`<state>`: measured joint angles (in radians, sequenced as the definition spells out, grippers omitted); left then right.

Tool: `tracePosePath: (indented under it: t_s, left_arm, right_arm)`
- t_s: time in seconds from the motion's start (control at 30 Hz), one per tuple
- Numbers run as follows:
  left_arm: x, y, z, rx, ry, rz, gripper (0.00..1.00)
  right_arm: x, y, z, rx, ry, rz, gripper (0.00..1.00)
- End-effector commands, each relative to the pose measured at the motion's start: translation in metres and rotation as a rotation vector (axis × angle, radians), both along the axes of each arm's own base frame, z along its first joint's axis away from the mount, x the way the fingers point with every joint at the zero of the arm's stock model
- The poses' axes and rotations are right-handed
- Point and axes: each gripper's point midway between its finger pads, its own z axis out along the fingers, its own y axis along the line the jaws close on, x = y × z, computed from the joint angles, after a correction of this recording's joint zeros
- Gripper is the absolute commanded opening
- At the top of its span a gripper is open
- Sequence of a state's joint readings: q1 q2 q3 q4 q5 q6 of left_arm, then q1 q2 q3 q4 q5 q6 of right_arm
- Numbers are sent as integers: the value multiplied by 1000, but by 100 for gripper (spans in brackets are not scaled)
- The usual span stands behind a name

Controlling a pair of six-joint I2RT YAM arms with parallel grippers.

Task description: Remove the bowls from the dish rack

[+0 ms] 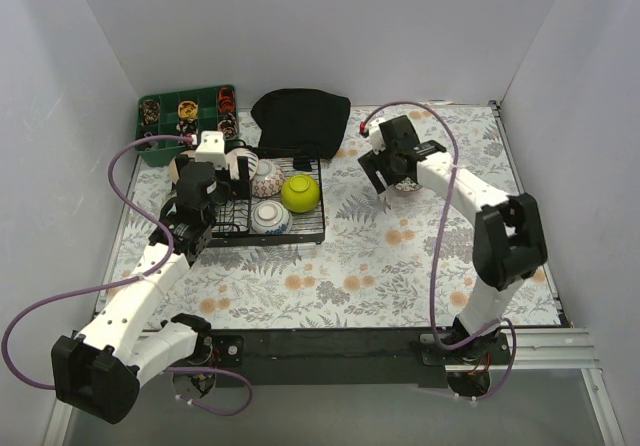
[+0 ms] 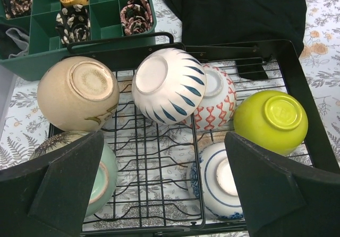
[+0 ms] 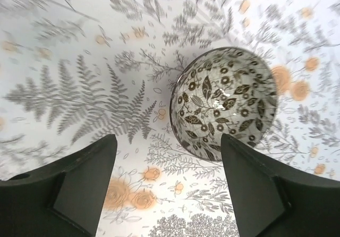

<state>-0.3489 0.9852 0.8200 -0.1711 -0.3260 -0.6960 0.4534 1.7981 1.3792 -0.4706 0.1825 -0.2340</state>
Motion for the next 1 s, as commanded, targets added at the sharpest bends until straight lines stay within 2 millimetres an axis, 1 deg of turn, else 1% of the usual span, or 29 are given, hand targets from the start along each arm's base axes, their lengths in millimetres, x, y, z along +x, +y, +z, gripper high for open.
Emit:
tracePosePath:
  t_s: [0.0,0.03,0.07,0.1,0.13,0.17,0.2,0.23,0.3,0.33,0.37,0.4,0.43,0.47,0.5,0.53,0.57,0.63,0.67,0.7,0.73,0.77,0.8,0.83,0.87,0.9,0.93,0.97]
  left_arm:
    - [-2,-3,-2,9,-6,-37,98]
    - [-3,-5,-5,11,0,-47,98]
    - [-3,-5,-7,23,2,-58,98]
    - [-4,-11,-8,23,3,-96,98]
    - [-6,-12,-8,30,0,-112,98]
    - [-7,-14,-9,29,-1,-120,98]
    - [-6,-14,-8,28,-7,-124,98]
    - [-6,-16,-7,29,-12,-135,98]
    - [-4,-17,-7,45,-16,-150,98]
    - [-3,-17,-7,52,-15,-148,98]
    - [2,-17,-13,69,4,-144,98]
    - [6,-16,-6,82,3,-138,98]
    - [10,-15,-7,92,20,-126,98]
    - [16,-14,-15,109,56,-114,98]
    - [21,-14,-6,112,57,-102,98]
    - [25,-14,-6,115,69,-94,98]
    - [29,-14,-4,117,73,-81,98]
    - [40,-19,-6,117,99,-83,98]
    - [44,-21,-7,117,108,-89,98]
    - [49,-24,-17,125,138,-91,98]
    - [54,-26,-12,128,136,-90,98]
    - [58,-27,-15,134,147,-89,98]
    - [63,-27,-26,150,181,-79,98]
    - [67,-28,-23,155,177,-74,98]
    - [70,-29,-25,164,186,-69,98]
    - [72,-28,-30,186,199,-42,98]
    - [76,-28,-39,208,222,-29,98]
    - [81,-28,-38,223,221,-8,98]
  right_arm:
    - [-22,18,69,191,-108,15,88]
    - [-28,17,89,237,-149,6,89]
    - [-33,19,96,264,-167,9,90]
    - [-41,23,103,305,-173,28,91]
    - [-53,24,112,359,-201,33,91]
    - [-63,30,117,409,-200,66,93]
    - [-71,31,118,440,-204,72,93]
    - [-85,28,121,473,-220,79,93]
    - [-98,35,130,569,-241,96,94]
    - [-108,34,144,616,-279,117,94]
    - [-117,37,135,654,-264,125,96]
    - [-122,37,137,675,-274,130,97]
    - [-130,35,142,699,-297,139,96]
    - [-137,34,132,706,-282,147,97]
    - [-139,34,131,717,-291,151,97]
    - [-144,32,135,728,-314,157,97]
    - [-148,30,124,724,-301,155,97]
    - [-154,29,128,745,-326,169,98]
    - [-157,29,125,751,-322,173,98]
    - [-160,29,119,755,-312,177,98]
    - [-162,29,123,770,-329,187,98]
    - [-165,30,123,778,-329,198,98]
    - [-168,30,119,779,-322,202,97]
    - [-169,30,120,784,-330,207,98]
    - [-170,29,121,784,-336,211,98]
    - [-172,29,117,783,-330,212,98]
    - [-173,28,119,785,-340,214,98]
    - [-175,28,120,789,-343,222,98]
